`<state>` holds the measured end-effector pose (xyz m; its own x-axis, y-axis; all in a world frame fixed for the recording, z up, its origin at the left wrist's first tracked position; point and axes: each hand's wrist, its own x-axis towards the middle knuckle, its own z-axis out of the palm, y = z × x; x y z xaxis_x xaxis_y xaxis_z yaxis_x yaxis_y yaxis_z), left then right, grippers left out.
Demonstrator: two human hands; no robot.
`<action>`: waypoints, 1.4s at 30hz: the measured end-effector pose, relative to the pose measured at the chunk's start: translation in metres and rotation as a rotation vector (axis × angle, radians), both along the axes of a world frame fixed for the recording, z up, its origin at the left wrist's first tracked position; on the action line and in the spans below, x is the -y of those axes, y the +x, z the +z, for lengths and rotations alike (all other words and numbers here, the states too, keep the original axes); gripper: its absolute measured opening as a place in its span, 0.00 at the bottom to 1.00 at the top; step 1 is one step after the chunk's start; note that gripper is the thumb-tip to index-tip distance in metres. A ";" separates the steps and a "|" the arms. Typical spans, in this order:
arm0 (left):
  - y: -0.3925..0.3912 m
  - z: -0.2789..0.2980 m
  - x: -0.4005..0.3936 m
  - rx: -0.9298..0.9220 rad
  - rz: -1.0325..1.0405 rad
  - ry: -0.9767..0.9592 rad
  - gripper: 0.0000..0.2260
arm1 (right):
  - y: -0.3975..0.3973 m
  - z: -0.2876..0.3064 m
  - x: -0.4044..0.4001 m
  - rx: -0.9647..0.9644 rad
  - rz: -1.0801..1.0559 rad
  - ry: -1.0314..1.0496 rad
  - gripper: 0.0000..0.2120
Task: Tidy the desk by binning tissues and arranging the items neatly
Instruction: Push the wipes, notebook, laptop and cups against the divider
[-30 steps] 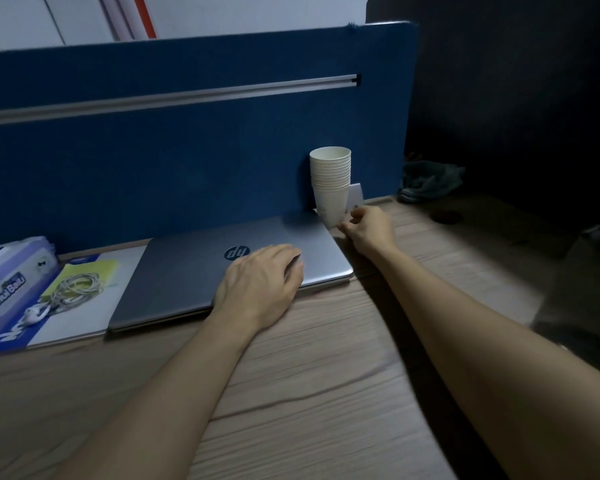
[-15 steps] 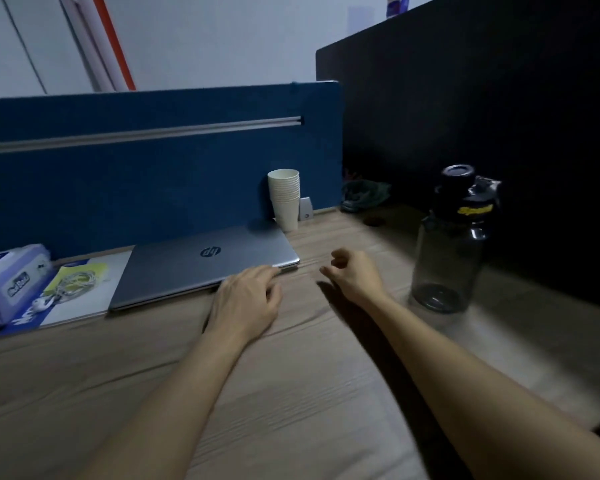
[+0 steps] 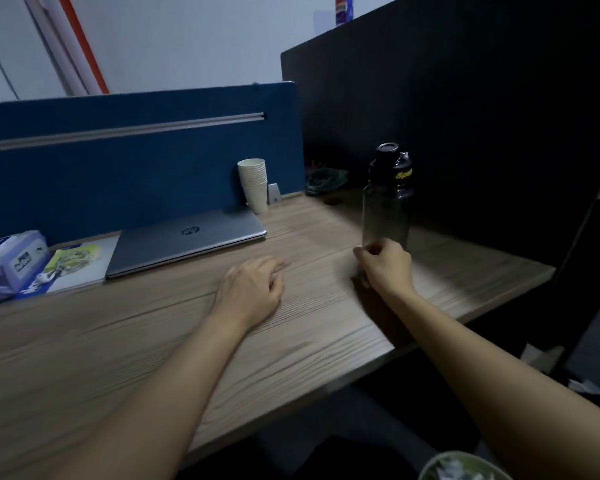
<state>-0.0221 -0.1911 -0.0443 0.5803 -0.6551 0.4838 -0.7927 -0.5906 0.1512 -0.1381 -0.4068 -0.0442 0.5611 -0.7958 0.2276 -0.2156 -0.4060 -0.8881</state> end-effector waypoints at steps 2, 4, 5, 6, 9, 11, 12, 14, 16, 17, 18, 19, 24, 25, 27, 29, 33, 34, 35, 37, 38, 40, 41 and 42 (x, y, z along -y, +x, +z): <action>-0.004 0.001 -0.001 0.019 -0.007 0.009 0.15 | -0.010 0.000 0.008 0.067 -0.119 0.068 0.15; -0.004 0.002 -0.004 0.033 -0.001 0.019 0.16 | -0.014 -0.001 0.017 0.095 -0.233 0.030 0.22; -0.003 0.002 -0.005 0.038 0.003 0.025 0.16 | -0.014 -0.002 0.020 0.091 -0.258 0.005 0.25; -0.001 0.002 -0.005 0.043 0.006 0.029 0.16 | -0.013 -0.003 0.024 0.075 -0.255 -0.009 0.28; 0.005 0.001 -0.006 0.044 0.015 0.031 0.17 | -0.003 -0.005 0.036 0.021 -0.157 -0.017 0.38; 0.010 0.001 -0.005 0.040 0.011 0.027 0.18 | 0.006 -0.005 0.039 0.006 -0.103 -0.032 0.41; 0.012 0.000 -0.004 0.042 0.011 0.027 0.18 | 0.010 -0.005 0.040 0.003 -0.088 -0.041 0.42; 0.019 0.000 -0.004 0.048 0.018 0.032 0.19 | 0.020 -0.003 0.040 -0.006 -0.064 -0.059 0.43; 0.031 0.000 -0.005 0.053 0.039 0.036 0.19 | 0.034 -0.002 0.040 -0.020 -0.034 -0.075 0.43; 0.037 0.000 -0.007 0.053 0.050 0.038 0.19 | 0.041 -0.002 0.040 -0.024 -0.019 -0.078 0.43; 0.044 0.000 -0.008 0.054 0.059 0.039 0.19 | 0.049 -0.001 0.040 -0.025 -0.006 -0.079 0.43; 0.052 0.000 -0.010 0.057 0.068 0.035 0.19 | 0.057 -0.001 0.040 -0.026 0.005 -0.081 0.43; 0.093 -0.002 -0.017 0.030 0.141 0.026 0.20 | 0.101 -0.005 0.038 -0.020 0.076 -0.092 0.43; 0.100 -0.003 -0.017 0.024 0.155 0.034 0.20 | 0.112 -0.005 0.038 -0.024 0.087 -0.093 0.42; 0.115 -0.003 -0.017 0.010 0.172 0.042 0.20 | 0.133 -0.004 0.037 -0.029 0.101 -0.098 0.42; 0.130 -0.004 -0.017 -0.003 0.176 0.036 0.20 | 0.156 -0.005 0.036 -0.021 0.108 -0.095 0.42; 0.158 -0.004 -0.016 -0.013 0.172 0.059 0.18 | 0.197 -0.004 0.037 0.008 0.114 -0.082 0.40; 0.165 -0.005 -0.016 -0.014 0.172 0.068 0.18 | 0.207 -0.005 0.039 0.011 0.109 -0.085 0.40; 0.171 -0.005 -0.015 -0.011 0.170 0.072 0.18 | 0.218 -0.005 0.041 0.011 0.105 -0.091 0.39; 0.181 -0.004 -0.013 -0.006 0.160 0.078 0.19 | 0.236 -0.006 0.045 0.001 0.105 -0.094 0.36; 0.185 -0.004 -0.012 -0.003 0.154 0.083 0.19 | 0.245 -0.005 0.046 -0.003 0.107 -0.095 0.35; 0.193 -0.002 -0.010 -0.002 0.149 0.098 0.19 | 0.261 -0.004 0.048 -0.012 0.113 -0.101 0.35; 0.196 -0.002 -0.009 -0.003 0.148 0.103 0.19 | 0.267 -0.003 0.049 -0.013 0.114 -0.098 0.35; 0.201 -0.002 -0.008 -0.002 0.147 0.103 0.19 | 0.276 -0.003 0.050 -0.012 0.113 -0.095 0.36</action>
<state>0.1791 -0.1830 -0.0458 0.6748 -0.6086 0.4173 -0.6960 -0.7128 0.0860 0.1381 -0.4570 -0.0468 0.6489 -0.7027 0.2917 -0.1743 -0.5105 -0.8420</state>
